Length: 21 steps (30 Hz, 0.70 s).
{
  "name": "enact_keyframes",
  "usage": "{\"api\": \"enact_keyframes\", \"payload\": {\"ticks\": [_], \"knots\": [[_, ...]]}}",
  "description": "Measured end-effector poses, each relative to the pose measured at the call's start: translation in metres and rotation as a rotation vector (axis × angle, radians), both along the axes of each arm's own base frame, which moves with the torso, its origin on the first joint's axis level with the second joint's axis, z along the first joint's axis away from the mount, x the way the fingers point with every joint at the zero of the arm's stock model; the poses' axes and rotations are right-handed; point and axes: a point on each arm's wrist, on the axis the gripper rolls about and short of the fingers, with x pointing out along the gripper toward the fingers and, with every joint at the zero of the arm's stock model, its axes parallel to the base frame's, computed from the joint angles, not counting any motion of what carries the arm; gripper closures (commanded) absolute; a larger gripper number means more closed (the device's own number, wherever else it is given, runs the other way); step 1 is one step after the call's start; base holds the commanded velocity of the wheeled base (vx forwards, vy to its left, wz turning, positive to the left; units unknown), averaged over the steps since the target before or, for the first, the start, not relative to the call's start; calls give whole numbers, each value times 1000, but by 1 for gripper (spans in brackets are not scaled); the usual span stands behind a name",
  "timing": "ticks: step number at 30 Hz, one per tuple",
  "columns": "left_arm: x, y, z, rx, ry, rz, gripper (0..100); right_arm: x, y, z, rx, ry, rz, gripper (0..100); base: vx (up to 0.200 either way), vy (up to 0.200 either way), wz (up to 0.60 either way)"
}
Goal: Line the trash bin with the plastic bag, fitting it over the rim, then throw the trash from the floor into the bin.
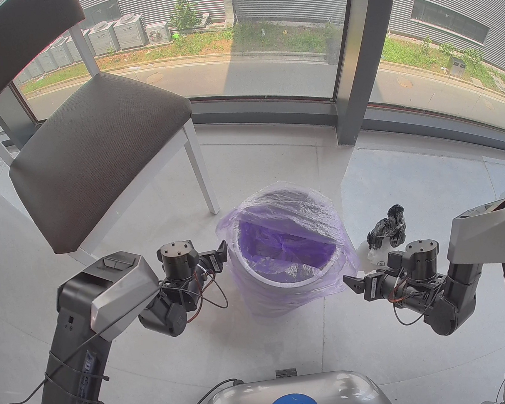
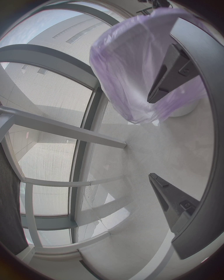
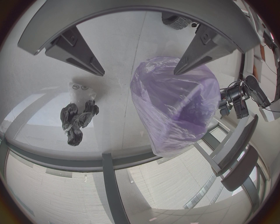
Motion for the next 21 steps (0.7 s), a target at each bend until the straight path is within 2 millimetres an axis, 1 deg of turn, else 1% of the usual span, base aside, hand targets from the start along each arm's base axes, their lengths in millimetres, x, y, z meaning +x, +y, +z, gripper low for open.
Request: {"api": "enact_keyframes", "payload": {"ticks": [6, 9, 15, 18, 21], "knots": [[-21, 10, 20, 7, 39, -87, 0, -10, -1, 23, -4, -43, 12, 0, 0, 0, 0], [-30, 14, 30, 24, 39, -114, 0, -19, 3, 38, -5, -66, 31, 0, 0, 0, 0], [-38, 19, 47, 29, 22, -130, 0, -32, 12, 59, -72, -48, 83, 0, 0, 0, 0], [-40, 21, 54, 27, 13, -133, 0, -32, 19, 69, -100, -22, 96, 0, 0, 0, 0], [-43, 22, 61, 25, 3, -136, 0, -26, 32, 86, -125, -25, 104, 0, 0, 0, 0]]}}
